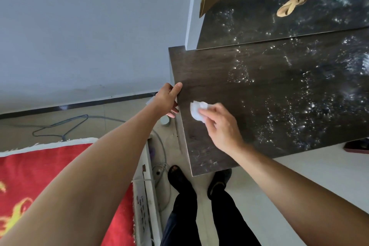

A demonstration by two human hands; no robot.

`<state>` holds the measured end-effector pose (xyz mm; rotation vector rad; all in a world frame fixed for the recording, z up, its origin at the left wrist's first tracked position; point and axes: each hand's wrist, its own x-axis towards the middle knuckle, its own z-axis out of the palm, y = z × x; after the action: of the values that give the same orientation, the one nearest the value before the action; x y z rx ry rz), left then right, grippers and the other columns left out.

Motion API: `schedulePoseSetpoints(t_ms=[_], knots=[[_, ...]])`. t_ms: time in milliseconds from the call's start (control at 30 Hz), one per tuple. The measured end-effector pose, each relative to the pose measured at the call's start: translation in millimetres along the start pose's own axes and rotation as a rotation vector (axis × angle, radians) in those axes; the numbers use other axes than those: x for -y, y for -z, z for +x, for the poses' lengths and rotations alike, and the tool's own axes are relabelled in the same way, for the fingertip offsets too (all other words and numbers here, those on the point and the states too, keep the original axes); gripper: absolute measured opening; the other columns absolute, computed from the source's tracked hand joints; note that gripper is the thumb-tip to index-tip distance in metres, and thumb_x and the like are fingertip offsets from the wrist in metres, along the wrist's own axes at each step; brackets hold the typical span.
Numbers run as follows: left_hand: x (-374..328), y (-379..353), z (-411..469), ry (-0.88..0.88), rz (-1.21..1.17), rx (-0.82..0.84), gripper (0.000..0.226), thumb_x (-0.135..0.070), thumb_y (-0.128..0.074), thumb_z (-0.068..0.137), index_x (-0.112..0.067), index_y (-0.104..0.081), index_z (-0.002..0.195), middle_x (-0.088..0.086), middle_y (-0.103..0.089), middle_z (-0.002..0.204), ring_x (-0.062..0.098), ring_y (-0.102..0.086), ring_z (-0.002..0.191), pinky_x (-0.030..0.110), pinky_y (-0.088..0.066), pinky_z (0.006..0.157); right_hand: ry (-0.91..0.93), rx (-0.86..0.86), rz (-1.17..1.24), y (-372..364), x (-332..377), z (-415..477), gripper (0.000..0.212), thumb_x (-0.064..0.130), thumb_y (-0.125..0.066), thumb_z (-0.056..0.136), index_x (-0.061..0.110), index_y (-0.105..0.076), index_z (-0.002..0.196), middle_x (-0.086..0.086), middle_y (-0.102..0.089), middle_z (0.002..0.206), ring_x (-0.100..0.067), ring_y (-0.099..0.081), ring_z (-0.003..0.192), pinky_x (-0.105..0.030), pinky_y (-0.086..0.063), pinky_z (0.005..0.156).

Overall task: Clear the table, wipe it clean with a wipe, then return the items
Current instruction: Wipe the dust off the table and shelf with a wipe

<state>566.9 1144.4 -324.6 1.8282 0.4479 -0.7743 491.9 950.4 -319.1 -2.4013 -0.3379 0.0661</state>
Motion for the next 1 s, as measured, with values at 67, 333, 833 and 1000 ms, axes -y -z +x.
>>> schedulePoseSetpoints(t_ms=[67,333,833,1000], knots=[[0.7,-0.3,0.1,-0.010,-0.016,-0.007,0.051,-0.057,-0.037,0.094,-0.007,-0.044,0.105,0.024,-0.061,0.091,0.031,-0.066,0.067,0.045,-0.059,0.061,0.107,0.092,0.013,-13.4,17.3,-2.5,0.029,-0.005,-0.059,0.080,0.013,-0.073,0.097,-0.007,-0.057,0.091,-0.019,-0.054,0.085,-0.024,-0.044,0.075],[-5.3,-10.0,-7.5,0.029,-0.010,-0.075,0.052,-0.057,-0.032,0.095,-0.009,-0.044,0.112,0.020,-0.061,0.097,0.035,-0.066,0.080,0.048,-0.059,0.068,-0.036,0.068,0.023,25.8,-16.8,-71.4,0.026,-0.003,-0.059,0.084,0.013,-0.072,0.100,-0.002,-0.057,0.093,-0.011,-0.057,0.081,-0.014,-0.044,0.073],[-2.3,-69.4,-32.3,0.139,0.004,-0.472,0.051,-0.043,-0.023,0.100,-0.007,-0.044,0.128,0.015,-0.053,0.126,0.036,-0.049,0.113,0.038,-0.036,0.089,-0.209,-0.211,-0.060,39.3,-39.9,-115.3,0.041,-0.005,-0.055,0.083,0.022,-0.067,0.112,-0.002,-0.056,0.093,-0.018,-0.057,0.081,-0.031,-0.050,0.069],[-2.9,-100.0,-40.0,0.211,0.023,-0.629,0.049,-0.041,-0.017,0.101,-0.012,-0.037,0.134,0.014,-0.046,0.135,0.036,-0.048,0.116,0.043,-0.036,0.089,0.003,-0.002,-0.055,24.0,-13.4,-137.0,0.030,0.007,-0.051,0.089,0.019,-0.064,0.114,-0.005,-0.058,0.094,-0.021,-0.059,0.083,-0.033,-0.051,0.073]])
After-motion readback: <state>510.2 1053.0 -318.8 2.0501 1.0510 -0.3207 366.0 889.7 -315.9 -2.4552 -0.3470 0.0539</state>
